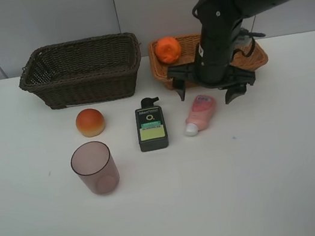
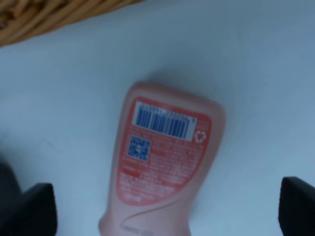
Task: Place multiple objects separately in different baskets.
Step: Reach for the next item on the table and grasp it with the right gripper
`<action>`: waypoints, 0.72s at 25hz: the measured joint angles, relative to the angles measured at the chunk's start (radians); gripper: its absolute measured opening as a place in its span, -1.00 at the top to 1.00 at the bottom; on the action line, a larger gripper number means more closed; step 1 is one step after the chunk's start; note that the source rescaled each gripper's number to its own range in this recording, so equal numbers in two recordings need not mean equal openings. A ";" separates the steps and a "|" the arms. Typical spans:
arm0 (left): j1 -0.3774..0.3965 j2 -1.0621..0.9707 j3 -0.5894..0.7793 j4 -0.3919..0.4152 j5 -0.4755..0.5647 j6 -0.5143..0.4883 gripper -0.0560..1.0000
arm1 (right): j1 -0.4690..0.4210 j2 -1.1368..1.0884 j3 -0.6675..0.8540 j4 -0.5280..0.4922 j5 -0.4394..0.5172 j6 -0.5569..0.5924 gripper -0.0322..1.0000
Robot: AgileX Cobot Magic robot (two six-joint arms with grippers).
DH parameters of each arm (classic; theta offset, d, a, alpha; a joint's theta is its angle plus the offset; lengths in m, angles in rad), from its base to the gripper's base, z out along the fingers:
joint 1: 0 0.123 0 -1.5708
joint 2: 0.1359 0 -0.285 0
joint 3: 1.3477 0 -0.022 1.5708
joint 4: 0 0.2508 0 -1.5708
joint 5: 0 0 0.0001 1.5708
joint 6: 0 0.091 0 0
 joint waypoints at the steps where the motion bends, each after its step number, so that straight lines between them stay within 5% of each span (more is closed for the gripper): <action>1: 0.000 0.000 0.000 0.000 0.000 0.000 -0.86 | 0.000 0.006 0.000 0.000 -0.013 0.016 -1.00; 18: 0.000 0.000 0.000 0.000 0.000 0.000 -0.86 | 0.004 0.162 -0.133 -0.027 0.066 0.053 -1.00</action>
